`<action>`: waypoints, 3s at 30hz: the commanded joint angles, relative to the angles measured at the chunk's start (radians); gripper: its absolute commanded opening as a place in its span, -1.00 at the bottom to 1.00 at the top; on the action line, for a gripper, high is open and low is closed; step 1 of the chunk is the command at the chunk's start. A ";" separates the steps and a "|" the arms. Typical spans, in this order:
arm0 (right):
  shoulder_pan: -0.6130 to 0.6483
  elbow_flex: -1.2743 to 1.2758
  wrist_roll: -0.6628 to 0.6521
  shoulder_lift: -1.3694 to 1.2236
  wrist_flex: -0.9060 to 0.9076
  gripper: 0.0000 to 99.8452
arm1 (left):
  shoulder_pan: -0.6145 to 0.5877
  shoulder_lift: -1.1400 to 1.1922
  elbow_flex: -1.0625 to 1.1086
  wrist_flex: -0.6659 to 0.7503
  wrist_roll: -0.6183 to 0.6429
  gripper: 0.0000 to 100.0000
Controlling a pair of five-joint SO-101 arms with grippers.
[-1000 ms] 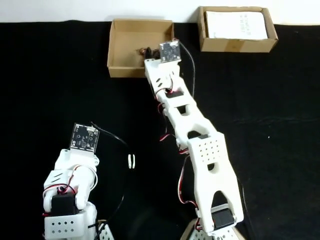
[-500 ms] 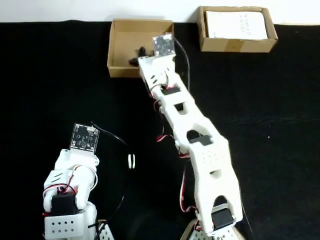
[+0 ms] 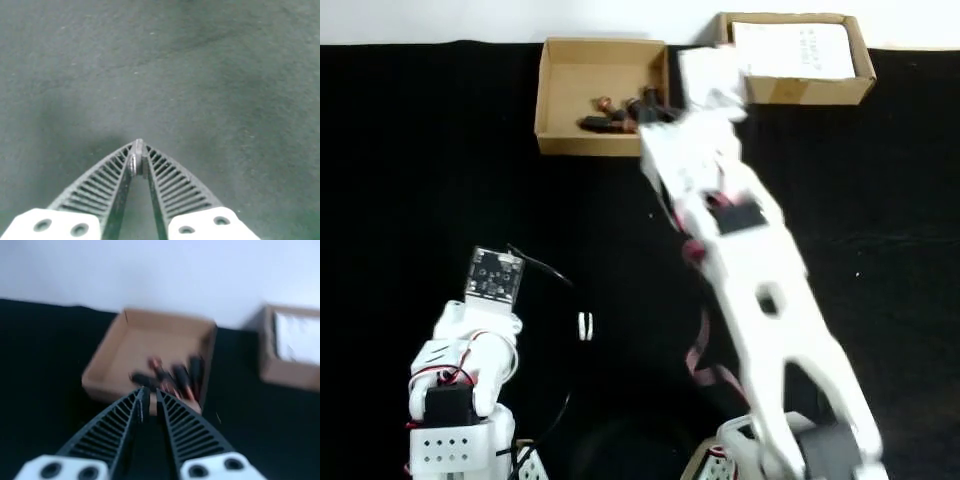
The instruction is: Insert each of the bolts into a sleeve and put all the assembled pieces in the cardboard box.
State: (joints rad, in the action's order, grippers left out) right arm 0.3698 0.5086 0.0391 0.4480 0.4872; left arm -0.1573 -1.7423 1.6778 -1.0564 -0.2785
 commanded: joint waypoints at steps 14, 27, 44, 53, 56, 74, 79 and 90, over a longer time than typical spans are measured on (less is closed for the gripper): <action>-0.282 0.903 0.008 1.170 0.693 -0.97 | 0.182 0.004 0.019 -0.180 -0.003 -0.98; -0.450 1.159 0.005 1.383 0.728 -0.97 | 0.179 0.005 0.021 -0.195 -0.002 -0.98; -0.450 1.291 0.008 1.385 0.728 -0.97 | 0.179 0.004 0.021 -0.213 -0.003 -0.98; -0.450 1.291 0.006 1.385 0.728 -0.97 | 0.179 0.004 0.021 -0.213 -0.003 -0.98; -0.450 1.291 0.006 1.385 0.728 -0.97 | 0.179 0.004 0.021 -0.213 -0.003 -0.98; -0.450 1.291 0.006 1.385 0.728 -0.97 | 0.179 0.004 0.021 -0.213 -0.003 -0.98; -0.450 1.291 0.006 1.385 0.728 -0.97 | 0.179 0.004 0.021 -0.213 -0.003 -0.98; -0.450 1.291 0.006 1.385 0.728 -0.97 | 0.179 0.004 0.021 -0.213 -0.003 -0.98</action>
State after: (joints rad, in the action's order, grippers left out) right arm -0.0752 1.6763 0.0391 1.8259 1.2052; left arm 0.0084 -1.7377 1.6794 -1.2666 -0.2785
